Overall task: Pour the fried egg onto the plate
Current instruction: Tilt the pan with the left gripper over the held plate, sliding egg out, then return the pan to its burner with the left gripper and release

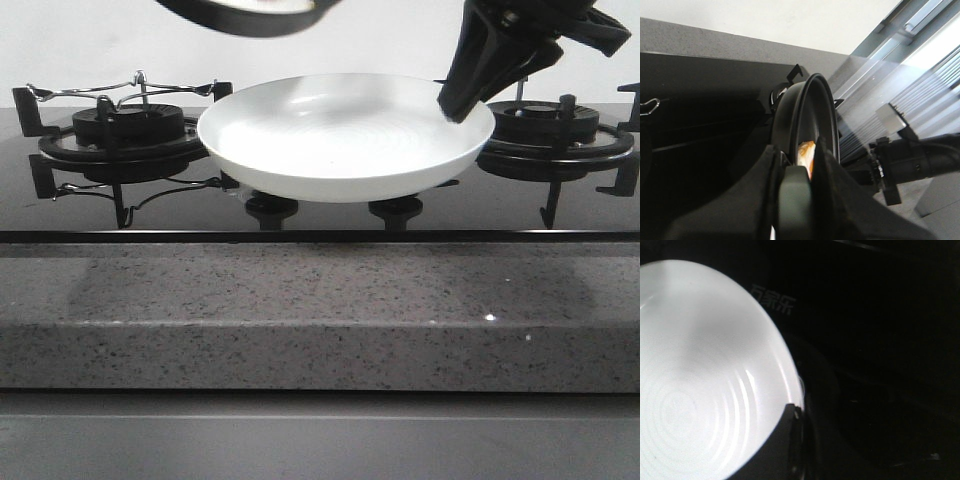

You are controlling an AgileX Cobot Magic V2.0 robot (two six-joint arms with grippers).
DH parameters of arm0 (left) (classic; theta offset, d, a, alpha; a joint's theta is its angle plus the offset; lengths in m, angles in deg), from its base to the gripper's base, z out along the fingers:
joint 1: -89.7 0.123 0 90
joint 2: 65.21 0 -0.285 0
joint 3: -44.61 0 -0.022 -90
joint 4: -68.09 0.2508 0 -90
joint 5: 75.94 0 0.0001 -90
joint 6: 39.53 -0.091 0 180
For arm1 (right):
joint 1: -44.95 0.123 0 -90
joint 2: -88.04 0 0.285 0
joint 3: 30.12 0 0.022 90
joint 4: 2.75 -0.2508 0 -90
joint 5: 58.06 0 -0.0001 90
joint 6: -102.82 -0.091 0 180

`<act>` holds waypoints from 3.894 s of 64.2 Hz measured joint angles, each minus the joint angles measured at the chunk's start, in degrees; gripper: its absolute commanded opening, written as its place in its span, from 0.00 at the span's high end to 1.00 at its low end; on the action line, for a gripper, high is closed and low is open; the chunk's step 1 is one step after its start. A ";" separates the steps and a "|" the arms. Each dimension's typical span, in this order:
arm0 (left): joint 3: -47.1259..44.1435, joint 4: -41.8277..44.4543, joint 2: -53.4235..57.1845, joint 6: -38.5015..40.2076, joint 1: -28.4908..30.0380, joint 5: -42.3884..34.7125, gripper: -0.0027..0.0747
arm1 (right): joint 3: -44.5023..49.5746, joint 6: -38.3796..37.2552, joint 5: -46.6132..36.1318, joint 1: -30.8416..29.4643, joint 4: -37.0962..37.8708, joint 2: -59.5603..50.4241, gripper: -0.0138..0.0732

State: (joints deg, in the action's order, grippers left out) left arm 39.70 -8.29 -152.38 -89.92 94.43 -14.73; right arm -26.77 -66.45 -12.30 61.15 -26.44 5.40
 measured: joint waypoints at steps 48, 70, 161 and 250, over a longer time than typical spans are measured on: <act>-0.42 7.70 6.49 -13.42 -16.12 -18.17 0.99 | 0.00 0.00 0.00 0.00 0.00 0.00 0.92; -0.42 10.85 6.49 -15.89 -19.89 -21.07 0.99 | 0.00 0.00 0.00 0.00 0.00 0.00 0.92; -0.42 6.88 6.49 -38.26 -24.98 -25.08 0.99 | 0.00 0.22 0.47 0.00 0.28 0.00 0.92; -0.42 -19.13 -11.08 -6.93 6.76 -21.92 0.99 | 0.00 0.22 0.47 0.00 0.28 -0.10 0.92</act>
State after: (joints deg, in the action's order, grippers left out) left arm 39.28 -27.42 -163.45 -96.85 101.20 -36.65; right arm -26.77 -66.24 -11.82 61.15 -26.16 5.30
